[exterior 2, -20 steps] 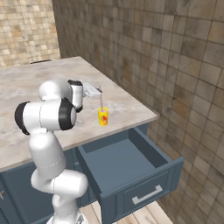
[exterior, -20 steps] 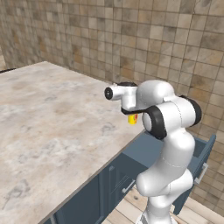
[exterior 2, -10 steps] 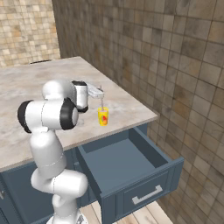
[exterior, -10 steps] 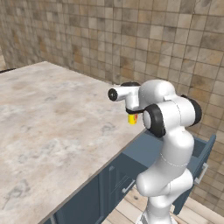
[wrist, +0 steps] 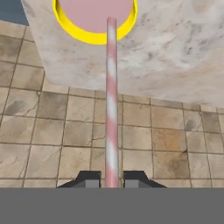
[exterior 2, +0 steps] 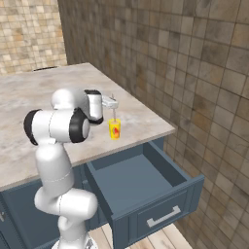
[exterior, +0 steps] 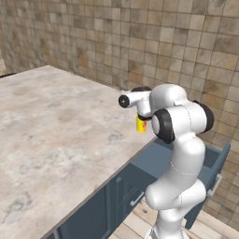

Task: Pick up the straw from the right drawer and put it inside the smoothie cup.

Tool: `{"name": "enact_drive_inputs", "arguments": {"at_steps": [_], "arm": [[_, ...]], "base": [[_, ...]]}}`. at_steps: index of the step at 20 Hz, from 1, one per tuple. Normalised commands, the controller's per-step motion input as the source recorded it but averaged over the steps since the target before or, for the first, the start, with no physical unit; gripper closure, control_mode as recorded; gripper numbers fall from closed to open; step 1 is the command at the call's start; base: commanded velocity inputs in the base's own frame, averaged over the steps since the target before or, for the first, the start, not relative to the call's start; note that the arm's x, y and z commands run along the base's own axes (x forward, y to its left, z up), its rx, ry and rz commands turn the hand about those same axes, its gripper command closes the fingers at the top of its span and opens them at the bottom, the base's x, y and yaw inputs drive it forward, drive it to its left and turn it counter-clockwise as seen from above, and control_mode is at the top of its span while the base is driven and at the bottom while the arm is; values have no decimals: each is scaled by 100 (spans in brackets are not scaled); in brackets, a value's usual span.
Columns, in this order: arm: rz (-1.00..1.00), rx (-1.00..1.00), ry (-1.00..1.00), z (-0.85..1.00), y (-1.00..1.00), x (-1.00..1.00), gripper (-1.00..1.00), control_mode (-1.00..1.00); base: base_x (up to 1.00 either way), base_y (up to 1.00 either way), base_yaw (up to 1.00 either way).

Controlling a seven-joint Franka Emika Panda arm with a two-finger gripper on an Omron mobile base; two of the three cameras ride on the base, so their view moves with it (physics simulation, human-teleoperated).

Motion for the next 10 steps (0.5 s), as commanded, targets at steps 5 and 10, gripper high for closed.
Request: {"name": "enact_drive_inputs", "arguments": {"at_steps": [5,10], "arm": [[7,0,0,-25,0,8,100,-100],[6,0,0,-11,-2,-4,100,-100]], "base": [[0,0,0],[0,0,0]]}}
